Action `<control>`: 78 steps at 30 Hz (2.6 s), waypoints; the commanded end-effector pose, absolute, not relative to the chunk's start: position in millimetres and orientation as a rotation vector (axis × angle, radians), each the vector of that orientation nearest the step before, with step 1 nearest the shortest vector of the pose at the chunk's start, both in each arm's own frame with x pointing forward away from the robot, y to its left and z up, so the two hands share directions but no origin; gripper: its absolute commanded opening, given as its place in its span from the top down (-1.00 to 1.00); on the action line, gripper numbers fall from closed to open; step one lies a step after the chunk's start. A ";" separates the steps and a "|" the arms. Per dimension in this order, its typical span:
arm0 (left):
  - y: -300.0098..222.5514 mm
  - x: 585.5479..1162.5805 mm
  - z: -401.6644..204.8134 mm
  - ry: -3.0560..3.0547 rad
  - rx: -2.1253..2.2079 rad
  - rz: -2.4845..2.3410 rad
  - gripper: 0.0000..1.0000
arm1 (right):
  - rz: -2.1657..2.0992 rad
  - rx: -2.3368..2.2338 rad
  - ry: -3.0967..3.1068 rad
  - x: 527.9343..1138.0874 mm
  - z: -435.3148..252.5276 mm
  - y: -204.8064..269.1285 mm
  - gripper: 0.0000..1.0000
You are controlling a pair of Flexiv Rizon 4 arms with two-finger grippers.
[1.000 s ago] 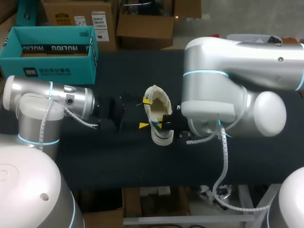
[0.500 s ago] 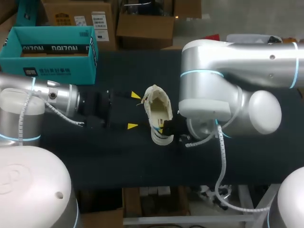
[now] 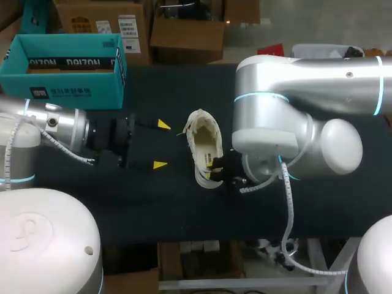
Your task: Open the shoe tongue, take the insole out of the shoe, put the insole back into the shoe, and pack the shoe into the shoebox
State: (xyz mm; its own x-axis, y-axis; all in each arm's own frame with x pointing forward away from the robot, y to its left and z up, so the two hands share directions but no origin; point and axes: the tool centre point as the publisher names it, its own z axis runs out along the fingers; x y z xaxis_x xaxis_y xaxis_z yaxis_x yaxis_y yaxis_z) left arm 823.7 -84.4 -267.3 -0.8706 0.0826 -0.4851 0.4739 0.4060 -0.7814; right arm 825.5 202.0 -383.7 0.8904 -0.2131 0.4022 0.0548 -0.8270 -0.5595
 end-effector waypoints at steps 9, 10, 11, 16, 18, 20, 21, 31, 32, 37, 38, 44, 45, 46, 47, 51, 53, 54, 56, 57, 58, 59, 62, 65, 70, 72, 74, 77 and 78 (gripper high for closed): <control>-81.5 808.1 -254.8 2.357 0.398 -1.383 -1.00 | -0.657 -2.541 0.062 802.7 -334.1 208.4 0.47; -81.3 807.6 -254.9 2.366 0.377 -1.380 -1.00 | -0.665 -2.537 0.053 802.3 -331.1 208.7 0.49; -81.0 807.6 -254.7 2.379 0.360 -1.373 -1.00 | -0.669 -2.536 0.046 802.4 -328.5 209.5 0.52; -80.1 808.1 -255.6 2.454 0.295 -1.356 -1.00 | -0.673 -2.526 0.005 812.8 -327.7 215.6 1.00; -78.7 808.1 -256.7 2.502 0.250 -1.341 -1.00 | -0.655 -2.525 -0.008 819.4 -333.7 219.0 1.00; -76.4 807.9 -257.7 2.560 0.184 -1.319 -1.00 | -0.643 -2.519 -0.012 824.2 -341.2 220.4 1.00; -75.6 808.1 -258.0 2.594 0.150 -1.311 -1.00 | -0.635 -2.509 -0.013 826.3 -345.7 220.2 1.00; -71.1 814.7 -258.5 2.759 -0.242 -1.156 -1.00 | -0.578 -2.508 0.026 837.6 -372.5 214.4 1.00; -71.1 814.7 -258.5 2.759 -0.242 -1.156 -1.00 | -0.576 -2.508 0.027 837.9 -374.1 213.8 1.00; -71.1 814.7 -258.5 2.759 -0.242 -1.156 -1.00 | -0.551 -2.513 0.046 839.8 -383.7 210.8 1.00; -72.4 816.4 -258.7 2.773 -0.288 -1.141 -1.00 | -0.546 -2.514 0.047 840.3 -385.2 210.9 1.00; -67.9 829.7 -257.0 2.682 -0.921 -0.902 -1.00 | -0.505 -2.548 0.070 841.7 -399.5 212.1 1.00; -64.4 833.6 -256.2 2.649 -1.001 -0.877 -1.00 | -0.503 -2.545 0.072 841.6 -400.1 212.0 1.00; -59.1 838.8 -254.5 2.615 -1.071 -0.860 -1.00 | -0.509 -2.535 0.073 840.8 -400.0 211.7 1.00; -57.1 839.9 -254.1 2.592 -1.107 -0.834 -1.00 | -0.522 -2.528 0.070 839.5 -397.9 211.1 1.00; -51.7 841.7 -254.1 2.552 -1.188 -0.802 -1.00 | -0.589 -2.496 0.023 834.2 -373.6 208.7 1.00; -51.7 841.7 -254.1 2.552 -1.188 -0.802 -1.00 | -0.616 -2.479 -0.009 832.8 -361.4 208.1 1.00; -51.7 841.7 -254.1 2.552 -1.188 -0.802 -1.00 | -0.635 -2.461 -0.029 832.0 -355.5 207.3 1.00; -51.7 841.7 -254.1 2.552 -1.188 -0.802 -1.00 | -0.669 -2.434 -0.053 829.9 -345.2 205.2 1.00; -51.7 841.7 -254.1 2.552 -1.188 -0.802 -1.00 | -0.675 -2.432 -0.060 829.7 -341.6 204.5 1.00; -51.7 841.7 -254.1 2.552 -1.188 -0.802 -1.00 | -0.684 -2.420 -0.072 829.5 -338.4 203.5 1.00; -51.7 841.7 -254.1 2.552 -1.188 -0.802 -1.00 | -0.687 -2.418 -0.075 829.2 -335.6 202.4 1.00; -51.7 841.7 -254.1 2.552 -1.188 -0.802 -1.00 | -0.702 -2.378 -0.103 829.2 -328.3 198.1 1.00; -51.7 841.7 -254.1 2.552 -1.188 -0.802 -1.00 | -0.709 -2.339 -0.125 830.5 -323.0 193.1 1.00; -51.7 841.7 -254.1 2.552 -1.188 -0.802 -1.00 | -0.705 -2.259 -0.180 835.0 -315.6 186.6 1.00; -51.7 841.7 -254.1 2.552 -1.188 -0.802 -1.00 | -0.698 -2.256 -0.183 836.3 -314.1 185.1 1.00; -51.7 841.7 -254.1 2.552 -1.188 -0.802 -1.00 | -0.692 -2.228 -0.205 837.7 -313.0 184.0 1.00; -51.7 841.7 -254.1 2.552 -1.188 -0.802 -1.00 | -0.691 -2.217 -0.211 838.8 -310.8 181.8 0.80; -51.7 841.7 -254.1 2.552 -1.188 -0.802 -1.00 | -0.688 -2.216 -0.215 839.3 -310.0 181.3 0.52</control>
